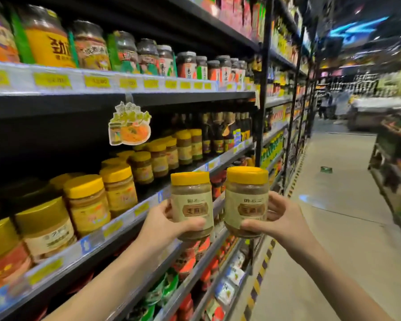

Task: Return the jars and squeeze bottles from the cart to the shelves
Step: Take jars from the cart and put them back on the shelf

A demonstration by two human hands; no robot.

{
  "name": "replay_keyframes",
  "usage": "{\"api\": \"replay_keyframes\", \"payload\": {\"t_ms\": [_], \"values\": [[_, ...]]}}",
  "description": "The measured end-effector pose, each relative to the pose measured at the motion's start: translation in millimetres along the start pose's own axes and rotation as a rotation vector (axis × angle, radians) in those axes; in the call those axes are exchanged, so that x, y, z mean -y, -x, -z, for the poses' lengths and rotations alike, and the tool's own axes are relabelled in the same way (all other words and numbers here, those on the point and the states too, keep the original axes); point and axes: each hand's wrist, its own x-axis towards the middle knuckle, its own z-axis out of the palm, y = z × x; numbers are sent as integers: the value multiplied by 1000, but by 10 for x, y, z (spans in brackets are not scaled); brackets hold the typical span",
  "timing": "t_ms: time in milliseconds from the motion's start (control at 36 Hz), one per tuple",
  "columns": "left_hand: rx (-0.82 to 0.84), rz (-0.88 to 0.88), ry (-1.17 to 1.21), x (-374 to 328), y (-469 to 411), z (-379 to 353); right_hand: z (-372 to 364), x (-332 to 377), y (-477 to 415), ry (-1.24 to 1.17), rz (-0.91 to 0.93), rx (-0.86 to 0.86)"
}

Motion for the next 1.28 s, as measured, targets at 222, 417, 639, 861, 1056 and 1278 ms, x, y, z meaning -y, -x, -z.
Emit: {"api": "replay_keyframes", "payload": {"t_ms": [222,417,639,861,1056,1278], "values": [[2,-14,-20,51,-542,-61,81,-218,-492,-34,46,-72],[-59,8,-63,93,-893,-182,176,-509,-1027,-64,86,-40],[-246,29,-113,78,-1228,-381,330,-811,-1828,-109,122,125],[-453,82,-96,12,-1303,-513,279,-949,-2493,-155,168,328],[-613,155,-78,3,-1060,-476,-157,-991,-2740,-216,177,483],[-761,218,-90,42,-656,-283,-839,-936,-2774,-260,165,594]]}}
